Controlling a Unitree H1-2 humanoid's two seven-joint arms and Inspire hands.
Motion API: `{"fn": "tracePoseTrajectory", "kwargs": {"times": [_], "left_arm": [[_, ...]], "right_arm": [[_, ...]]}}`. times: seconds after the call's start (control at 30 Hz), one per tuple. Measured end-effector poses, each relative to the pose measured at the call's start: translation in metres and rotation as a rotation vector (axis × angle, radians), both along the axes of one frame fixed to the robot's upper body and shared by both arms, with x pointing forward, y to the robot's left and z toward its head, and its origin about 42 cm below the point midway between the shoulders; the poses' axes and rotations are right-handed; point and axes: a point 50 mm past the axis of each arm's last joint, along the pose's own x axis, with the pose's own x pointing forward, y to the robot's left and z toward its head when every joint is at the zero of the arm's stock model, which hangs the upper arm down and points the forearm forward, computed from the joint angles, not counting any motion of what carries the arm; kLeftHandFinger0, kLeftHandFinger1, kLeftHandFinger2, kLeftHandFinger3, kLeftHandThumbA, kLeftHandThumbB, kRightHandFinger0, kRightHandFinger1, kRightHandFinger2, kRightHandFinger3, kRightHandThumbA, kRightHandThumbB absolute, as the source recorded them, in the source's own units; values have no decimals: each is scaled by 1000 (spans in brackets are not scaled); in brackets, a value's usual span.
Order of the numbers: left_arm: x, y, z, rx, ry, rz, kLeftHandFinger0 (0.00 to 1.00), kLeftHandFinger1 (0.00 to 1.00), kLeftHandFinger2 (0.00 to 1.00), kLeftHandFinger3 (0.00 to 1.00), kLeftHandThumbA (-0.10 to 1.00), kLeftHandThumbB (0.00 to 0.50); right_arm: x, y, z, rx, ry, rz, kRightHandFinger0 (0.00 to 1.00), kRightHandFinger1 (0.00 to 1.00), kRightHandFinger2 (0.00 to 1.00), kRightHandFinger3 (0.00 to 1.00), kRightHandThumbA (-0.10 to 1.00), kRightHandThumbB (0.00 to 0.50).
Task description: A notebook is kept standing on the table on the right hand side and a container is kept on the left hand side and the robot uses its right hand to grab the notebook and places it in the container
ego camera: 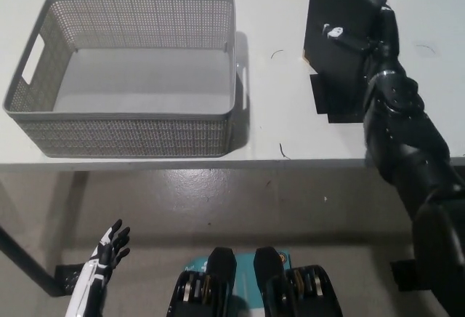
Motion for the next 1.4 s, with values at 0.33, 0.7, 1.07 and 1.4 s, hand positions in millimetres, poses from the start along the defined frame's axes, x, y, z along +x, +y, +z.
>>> {"fn": "tracePoseTrajectory", "kwargs": {"times": [0.33, 0.7, 1.07, 1.4], "left_arm": [[0, 0, 0, 0, -1, -1, 1000, 1000, 1000, 1000, 1000, 241], [0, 1, 0, 4, 2, -7, 1000, 1000, 1000, 1000, 1000, 239], [-2, 2, -2, 5, 9, -9, 1000, 1000, 1000, 1000, 1000, 200], [-2, 2, -3, 6, 13, -9, 1000, 1000, 1000, 1000, 1000, 217]], "right_arm": [[-5, 1, -15, -161, 52, -131, 0, 116, 579, 629, -100, 141], [-9, -6, -19, -182, 51, -269, 0, 193, 638, 693, -100, 120], [-5, 10, 18, -137, -115, -303, 0, 12, 407, 413, -51, 176], [-16, 71, 123, -83, -469, -223, 0, 47, 506, 620, -100, 91]]}}
